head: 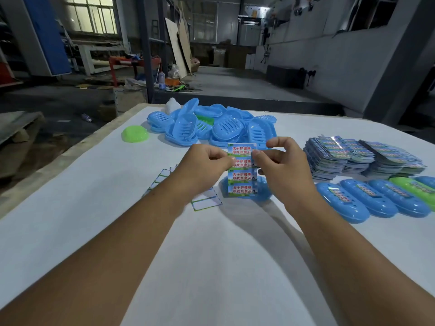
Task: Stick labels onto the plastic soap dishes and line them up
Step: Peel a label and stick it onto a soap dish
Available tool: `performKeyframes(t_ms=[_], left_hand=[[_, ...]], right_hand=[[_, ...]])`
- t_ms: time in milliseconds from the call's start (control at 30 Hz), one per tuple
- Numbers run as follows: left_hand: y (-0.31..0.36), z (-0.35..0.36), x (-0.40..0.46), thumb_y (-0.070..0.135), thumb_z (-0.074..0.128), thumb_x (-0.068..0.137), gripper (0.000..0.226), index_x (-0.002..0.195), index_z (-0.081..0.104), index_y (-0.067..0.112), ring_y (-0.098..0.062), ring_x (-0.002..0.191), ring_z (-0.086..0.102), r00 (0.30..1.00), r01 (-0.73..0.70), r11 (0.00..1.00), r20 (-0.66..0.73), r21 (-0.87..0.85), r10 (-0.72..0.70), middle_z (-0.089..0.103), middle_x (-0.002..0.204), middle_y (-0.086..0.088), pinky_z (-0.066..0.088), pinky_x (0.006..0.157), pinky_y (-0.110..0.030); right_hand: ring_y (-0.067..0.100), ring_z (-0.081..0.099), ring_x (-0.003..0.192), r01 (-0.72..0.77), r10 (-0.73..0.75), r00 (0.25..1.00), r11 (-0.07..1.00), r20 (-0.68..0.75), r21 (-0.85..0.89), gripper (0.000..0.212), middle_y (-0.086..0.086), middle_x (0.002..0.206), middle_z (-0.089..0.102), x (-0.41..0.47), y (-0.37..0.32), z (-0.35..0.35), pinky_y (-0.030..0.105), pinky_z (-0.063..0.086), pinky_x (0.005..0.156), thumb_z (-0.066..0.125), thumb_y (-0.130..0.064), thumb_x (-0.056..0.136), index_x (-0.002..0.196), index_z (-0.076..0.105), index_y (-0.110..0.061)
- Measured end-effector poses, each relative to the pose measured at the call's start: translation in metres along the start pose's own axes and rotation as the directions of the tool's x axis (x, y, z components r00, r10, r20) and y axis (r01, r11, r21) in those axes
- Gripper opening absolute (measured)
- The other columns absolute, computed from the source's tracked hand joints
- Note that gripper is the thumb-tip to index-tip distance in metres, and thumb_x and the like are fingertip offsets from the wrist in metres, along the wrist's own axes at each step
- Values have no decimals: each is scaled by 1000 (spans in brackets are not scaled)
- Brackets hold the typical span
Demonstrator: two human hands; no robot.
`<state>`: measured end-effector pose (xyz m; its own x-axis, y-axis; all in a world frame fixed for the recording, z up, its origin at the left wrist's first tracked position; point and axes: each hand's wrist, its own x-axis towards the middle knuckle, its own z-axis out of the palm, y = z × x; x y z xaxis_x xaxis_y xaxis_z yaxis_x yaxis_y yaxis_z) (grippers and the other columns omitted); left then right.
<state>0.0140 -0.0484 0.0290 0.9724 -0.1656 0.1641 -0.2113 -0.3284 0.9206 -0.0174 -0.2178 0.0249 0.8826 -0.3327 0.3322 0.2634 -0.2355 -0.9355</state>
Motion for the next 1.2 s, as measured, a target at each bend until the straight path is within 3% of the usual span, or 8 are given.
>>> performKeyframes(t_ms=[100,267,433,600,700,767,1100,1200], left_hand=[[3,-4,1,35,71,90,21,79,76,19,-4,62,56,998,-11,999,-54,30,12,73,80,-4,46,59,-24],[5,-9,3,35,70,88,25,74,74,14,-13,64,50,995,-36,998,-94,43,40,68,89,-22,45,57,-27],[4,-9,5,33,71,87,28,65,72,15,-3,48,45,994,-59,996,-89,64,64,64,68,-16,41,44,-16],[2,-8,6,34,71,87,24,70,75,17,-10,63,51,996,-73,995,-48,64,76,70,78,-13,47,61,-27],[1,-6,6,30,71,90,23,70,73,20,2,53,53,993,-119,991,-6,53,120,68,61,11,42,53,-11],[0,-4,5,29,71,91,20,72,73,25,7,57,59,988,-152,986,8,75,152,69,62,18,41,53,-5],[1,2,1,28,68,93,10,87,75,26,6,62,58,953,-295,918,10,263,303,67,70,15,41,58,-7],[1,3,0,29,66,94,11,87,74,27,0,70,61,953,-293,907,19,303,301,70,77,13,48,65,-15]], right_hand=[[-1,69,63,-29,28,1000,998,6,61,22,-10,74,76,0,0,-2,13,49,51,71,-16,95,97,50,-22],[-2,70,66,-59,58,998,997,8,60,21,-8,72,75,2,-1,-1,11,49,51,71,-17,94,97,52,-23],[-2,70,64,-58,57,998,997,15,49,20,-6,72,75,3,1,-1,12,48,50,72,-16,93,96,53,-21],[3,66,64,15,-16,1000,996,-2,-92,16,-4,70,72,5,6,-1,20,50,57,76,-18,89,83,61,-20],[1,62,58,129,-125,992,954,33,-269,13,-12,71,71,2,9,1,15,45,54,77,-26,86,76,69,-25],[-3,58,52,166,-150,986,939,75,-300,15,-17,67,70,-2,7,2,10,40,49,75,-31,85,70,71,-28],[0,51,46,200,-171,979,908,109,-369,26,-21,53,63,-8,1,2,11,35,43,71,-34,86,61,71,-34],[0,51,46,199,-170,980,896,107,-398,29,-22,54,63,-8,0,3,14,36,43,69,-35,86,57,68,-35]])
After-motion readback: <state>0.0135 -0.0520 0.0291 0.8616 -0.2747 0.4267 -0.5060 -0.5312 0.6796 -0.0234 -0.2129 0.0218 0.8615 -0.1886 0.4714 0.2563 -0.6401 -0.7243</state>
